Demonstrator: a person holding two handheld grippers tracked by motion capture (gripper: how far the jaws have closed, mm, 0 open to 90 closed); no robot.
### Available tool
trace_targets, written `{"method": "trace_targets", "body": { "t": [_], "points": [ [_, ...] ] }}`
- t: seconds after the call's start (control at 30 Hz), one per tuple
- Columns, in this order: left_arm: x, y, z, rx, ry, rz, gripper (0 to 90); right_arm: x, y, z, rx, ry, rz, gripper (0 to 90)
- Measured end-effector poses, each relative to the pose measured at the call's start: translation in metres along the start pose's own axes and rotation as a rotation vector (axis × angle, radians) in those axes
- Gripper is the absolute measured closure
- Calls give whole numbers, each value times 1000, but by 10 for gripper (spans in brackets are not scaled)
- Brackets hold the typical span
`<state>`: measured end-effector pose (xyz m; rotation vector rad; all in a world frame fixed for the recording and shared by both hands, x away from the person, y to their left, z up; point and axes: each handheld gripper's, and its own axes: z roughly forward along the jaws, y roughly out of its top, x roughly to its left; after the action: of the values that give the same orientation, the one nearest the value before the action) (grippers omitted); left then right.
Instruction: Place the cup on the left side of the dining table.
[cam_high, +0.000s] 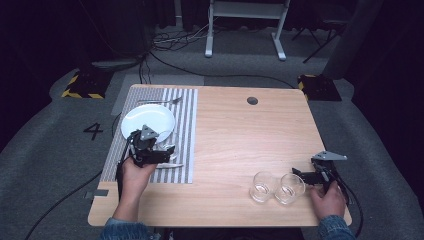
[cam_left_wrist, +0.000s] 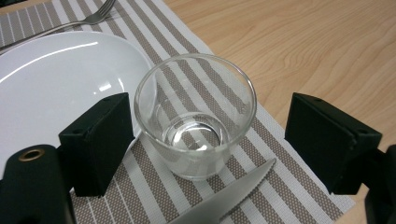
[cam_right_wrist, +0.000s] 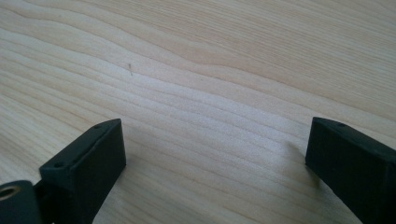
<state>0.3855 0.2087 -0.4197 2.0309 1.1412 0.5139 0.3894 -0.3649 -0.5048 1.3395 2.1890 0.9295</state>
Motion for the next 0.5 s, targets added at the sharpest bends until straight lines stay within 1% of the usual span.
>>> {"method": "trace_targets", "body": {
  "t": [0.03,0.13,0.2,0.27,0.33,0.4,0.5],
  "points": [
    [0,-1,-3,5,0,8,157,0,0,0,0,0,0,53],
    [-3,-4,-12,-1,4,4,157,0,0,0,0,0,0,53],
    [-4,-8,-22,-5,0,5,158,0,0,0,0,1,0,53],
    [-5,-10,-25,-7,-2,-1,159,0,0,0,0,0,0,53],
    [-5,-14,-31,-11,-6,-7,158,0,0,0,0,0,0,53],
    [-6,-19,-37,-16,-7,-4,158,0,0,0,0,0,-1,53],
    [-7,-28,-48,-20,-2,-6,158,0,0,0,0,0,-1,53]
  ]
}}
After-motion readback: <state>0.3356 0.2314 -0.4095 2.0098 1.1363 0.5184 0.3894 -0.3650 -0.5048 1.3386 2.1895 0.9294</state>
